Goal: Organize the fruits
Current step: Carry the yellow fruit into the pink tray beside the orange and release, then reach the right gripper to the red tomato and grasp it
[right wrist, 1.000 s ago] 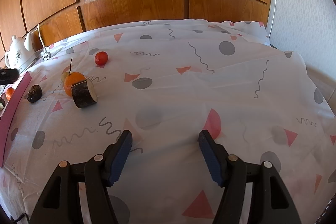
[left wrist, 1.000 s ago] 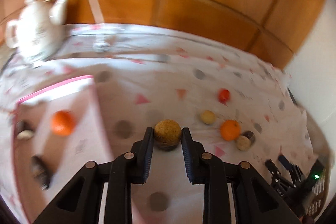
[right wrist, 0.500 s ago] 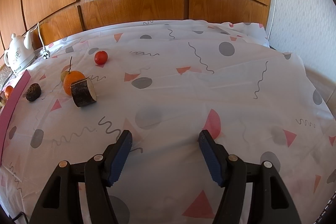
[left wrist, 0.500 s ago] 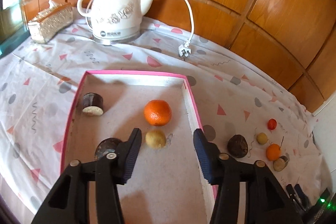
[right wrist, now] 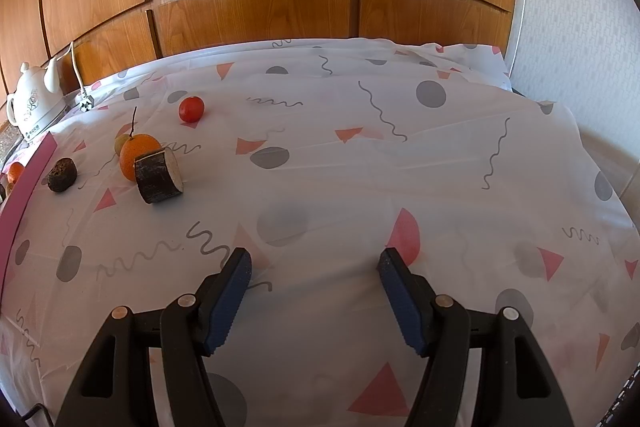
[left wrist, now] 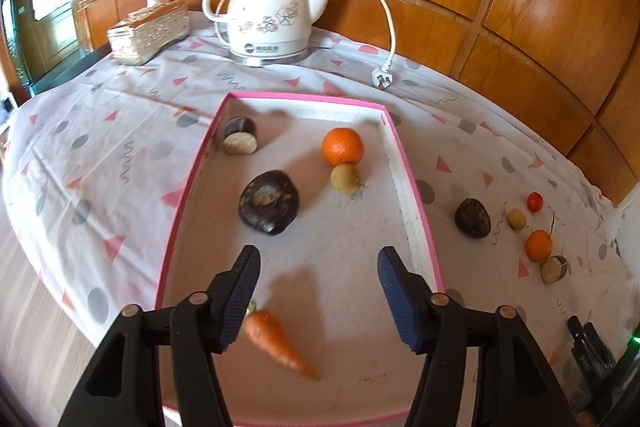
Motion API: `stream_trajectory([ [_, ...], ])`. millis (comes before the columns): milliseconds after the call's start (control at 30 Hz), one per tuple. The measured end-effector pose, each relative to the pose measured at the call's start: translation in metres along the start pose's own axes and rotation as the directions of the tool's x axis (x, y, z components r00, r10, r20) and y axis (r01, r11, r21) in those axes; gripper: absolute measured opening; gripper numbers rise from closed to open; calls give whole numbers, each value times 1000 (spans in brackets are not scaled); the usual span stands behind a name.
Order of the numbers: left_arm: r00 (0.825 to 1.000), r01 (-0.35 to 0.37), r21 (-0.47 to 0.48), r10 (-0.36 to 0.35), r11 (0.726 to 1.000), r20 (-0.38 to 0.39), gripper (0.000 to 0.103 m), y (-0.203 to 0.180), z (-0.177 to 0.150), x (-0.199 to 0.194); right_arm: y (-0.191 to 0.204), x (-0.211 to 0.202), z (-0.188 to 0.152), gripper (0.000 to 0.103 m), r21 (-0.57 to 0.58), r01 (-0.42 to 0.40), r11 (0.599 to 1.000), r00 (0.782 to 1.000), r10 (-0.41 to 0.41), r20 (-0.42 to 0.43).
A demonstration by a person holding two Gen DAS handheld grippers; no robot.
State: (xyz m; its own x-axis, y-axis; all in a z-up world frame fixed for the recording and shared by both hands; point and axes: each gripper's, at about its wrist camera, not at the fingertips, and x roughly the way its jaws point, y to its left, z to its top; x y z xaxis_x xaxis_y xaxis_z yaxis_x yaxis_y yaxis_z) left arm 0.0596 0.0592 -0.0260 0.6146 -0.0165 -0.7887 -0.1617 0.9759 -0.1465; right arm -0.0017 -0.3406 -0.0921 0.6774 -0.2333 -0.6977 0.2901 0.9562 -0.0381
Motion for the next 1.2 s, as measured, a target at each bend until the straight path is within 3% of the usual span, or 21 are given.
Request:
stream_trajectory([
  [200,1000,10,-15,-10,1000,10,64,3,-10,-10,0,1,1,70,1,12,1000,1000,-12,-7],
  [367,1000,21,-13,-21,1000,22,71,6,-15,-17,0,2,2,72,-1,21,1000,1000,-21,-14],
  [933,999,20,-50,-18,999,41,72,29,-30,-27,2,0,3,72,19,39,999,998,-38,-50],
  [1100,998,25,-52,-23,998,52,72,32,-31,-29,5,-1,7,60,16,20,1000,998,-19,-66],
  [1200,998,25,-34,-23,999,59,72,30,-32,-31,9,-2,11,59,14,4,1000,998,-3,-64],
])
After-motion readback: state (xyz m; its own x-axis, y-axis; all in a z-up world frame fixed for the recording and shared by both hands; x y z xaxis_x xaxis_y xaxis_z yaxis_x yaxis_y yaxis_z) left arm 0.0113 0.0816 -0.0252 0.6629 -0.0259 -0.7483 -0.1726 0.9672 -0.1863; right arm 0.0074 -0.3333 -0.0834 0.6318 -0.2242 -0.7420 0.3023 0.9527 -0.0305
